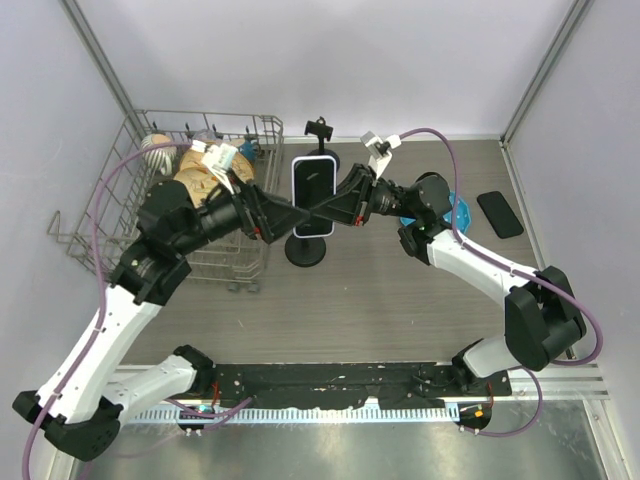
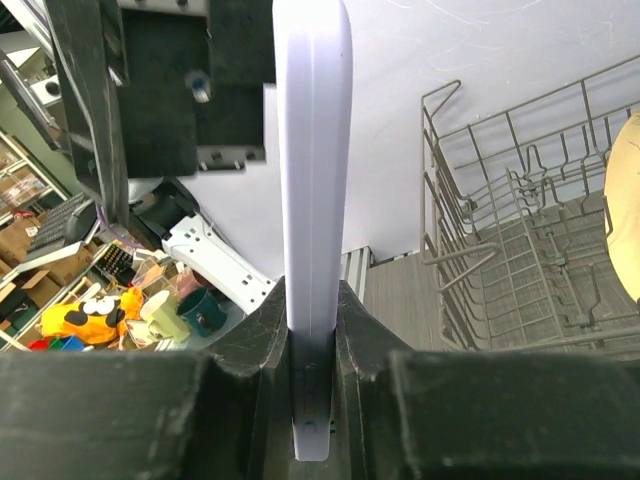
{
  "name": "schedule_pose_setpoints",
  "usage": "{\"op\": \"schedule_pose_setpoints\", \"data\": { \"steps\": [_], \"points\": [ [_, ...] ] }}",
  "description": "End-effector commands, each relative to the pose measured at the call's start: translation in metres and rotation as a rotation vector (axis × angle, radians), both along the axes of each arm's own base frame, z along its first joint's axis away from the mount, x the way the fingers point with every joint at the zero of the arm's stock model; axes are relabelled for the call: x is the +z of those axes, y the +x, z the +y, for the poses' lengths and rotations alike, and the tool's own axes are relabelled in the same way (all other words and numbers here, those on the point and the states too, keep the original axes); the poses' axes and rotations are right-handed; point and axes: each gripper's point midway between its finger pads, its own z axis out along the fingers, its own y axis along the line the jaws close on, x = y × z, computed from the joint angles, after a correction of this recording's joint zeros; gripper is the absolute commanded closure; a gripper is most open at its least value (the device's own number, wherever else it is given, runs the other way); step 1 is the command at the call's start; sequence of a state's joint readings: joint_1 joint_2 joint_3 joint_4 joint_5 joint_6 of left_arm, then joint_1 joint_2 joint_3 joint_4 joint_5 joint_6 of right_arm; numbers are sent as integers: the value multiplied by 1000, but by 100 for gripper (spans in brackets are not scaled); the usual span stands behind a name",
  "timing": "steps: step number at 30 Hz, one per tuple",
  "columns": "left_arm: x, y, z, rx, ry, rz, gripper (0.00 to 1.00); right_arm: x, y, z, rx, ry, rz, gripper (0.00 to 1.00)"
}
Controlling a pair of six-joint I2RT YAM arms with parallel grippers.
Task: Place the phone on the phone stand
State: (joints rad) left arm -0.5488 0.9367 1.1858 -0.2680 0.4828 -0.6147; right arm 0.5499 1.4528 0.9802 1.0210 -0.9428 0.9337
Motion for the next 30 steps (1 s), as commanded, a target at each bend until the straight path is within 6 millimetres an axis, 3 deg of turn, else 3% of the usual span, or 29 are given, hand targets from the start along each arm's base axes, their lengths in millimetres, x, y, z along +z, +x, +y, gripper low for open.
{"op": "schedule_pose_setpoints", "data": {
  "steps": [1,4,5,9,12,21,25,30],
  "points": [
    [27,17,29,207,39,-18,16,39,-18,-7,16,75,-169,99],
    [38,19,18,153,28,-33,9,41,-27,-9,64,93,-183,99],
    [40,19,15,138,27,-30,1,42,-30,-9,79,95,-176,99],
    [42,24,-6,42,24,-25,0,40,-34,-8,103,88,-193,99],
    [45,22,-19,-41,16,-7,5,37,-35,-8,114,77,-194,99],
    [35,19,-32,-136,49,16,46,28,-35,-4,147,49,-197,99],
    [35,16,-32,-159,64,10,54,24,-33,-2,155,38,-189,99],
    [31,14,-30,-160,94,30,49,21,-32,0,164,26,-190,99]
  ]
}}
